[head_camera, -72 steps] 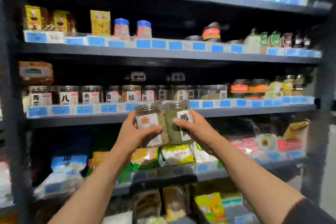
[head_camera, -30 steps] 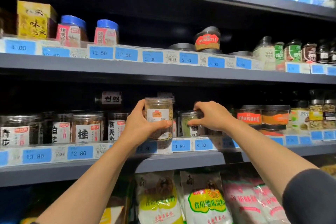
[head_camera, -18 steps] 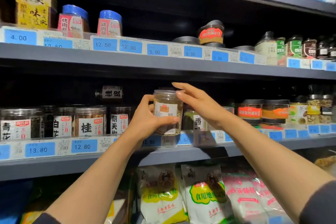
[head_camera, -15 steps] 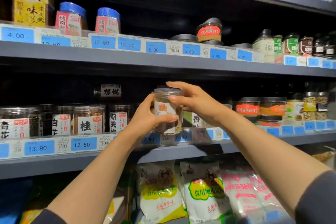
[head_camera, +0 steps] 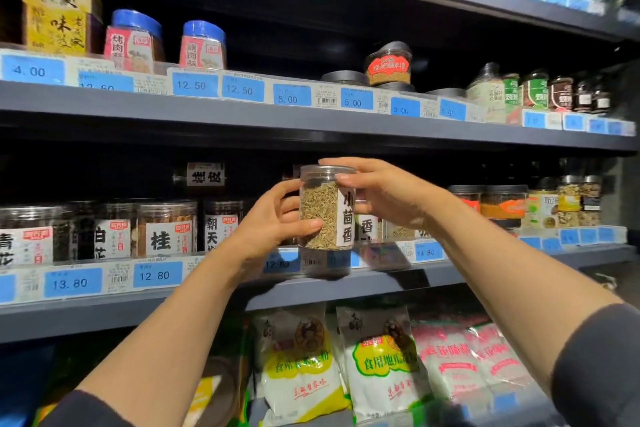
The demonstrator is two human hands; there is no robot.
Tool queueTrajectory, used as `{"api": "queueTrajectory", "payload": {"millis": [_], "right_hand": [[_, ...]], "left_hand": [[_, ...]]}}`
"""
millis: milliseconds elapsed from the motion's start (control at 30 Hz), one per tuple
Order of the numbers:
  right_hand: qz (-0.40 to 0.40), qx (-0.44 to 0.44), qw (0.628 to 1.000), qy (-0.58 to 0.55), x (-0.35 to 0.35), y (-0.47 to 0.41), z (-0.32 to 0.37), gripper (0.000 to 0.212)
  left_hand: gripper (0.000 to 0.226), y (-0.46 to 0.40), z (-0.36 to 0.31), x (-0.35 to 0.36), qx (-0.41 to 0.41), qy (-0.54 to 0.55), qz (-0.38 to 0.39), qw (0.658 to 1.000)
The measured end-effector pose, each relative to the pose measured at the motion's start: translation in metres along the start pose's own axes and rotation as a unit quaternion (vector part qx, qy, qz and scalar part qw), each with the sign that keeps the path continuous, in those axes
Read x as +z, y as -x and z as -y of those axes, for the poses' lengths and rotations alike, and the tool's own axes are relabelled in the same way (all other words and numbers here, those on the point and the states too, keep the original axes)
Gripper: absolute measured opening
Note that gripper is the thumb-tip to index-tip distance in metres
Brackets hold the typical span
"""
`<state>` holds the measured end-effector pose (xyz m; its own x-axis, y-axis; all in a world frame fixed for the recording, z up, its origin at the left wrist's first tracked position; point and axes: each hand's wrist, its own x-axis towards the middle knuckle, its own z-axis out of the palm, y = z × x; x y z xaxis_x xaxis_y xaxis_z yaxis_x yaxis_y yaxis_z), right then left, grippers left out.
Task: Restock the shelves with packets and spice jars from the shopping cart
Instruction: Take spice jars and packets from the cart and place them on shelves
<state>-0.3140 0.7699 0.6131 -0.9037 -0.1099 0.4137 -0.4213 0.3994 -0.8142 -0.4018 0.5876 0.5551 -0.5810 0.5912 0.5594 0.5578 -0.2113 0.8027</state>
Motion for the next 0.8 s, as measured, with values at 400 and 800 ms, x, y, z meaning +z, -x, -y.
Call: {"api": "queueTrajectory", "payload": {"millis": [400, 800], "right_hand": [[-0.149, -0.007, 0.972, 0.180, -0.035, 0.038, 0.000, 0.046], [-0.355, -0.002, 0.916, 0.187, -0.106, 0.074, -0.003, 0.055]], "left_hand": [[0.049, -0.026, -0.003, 0.063, 0.056, -0.039, 0.061, 0.996], [0.050, -0.043, 0.017, 0.046, 0.049, -0.354, -0.173, 0.918]]}}
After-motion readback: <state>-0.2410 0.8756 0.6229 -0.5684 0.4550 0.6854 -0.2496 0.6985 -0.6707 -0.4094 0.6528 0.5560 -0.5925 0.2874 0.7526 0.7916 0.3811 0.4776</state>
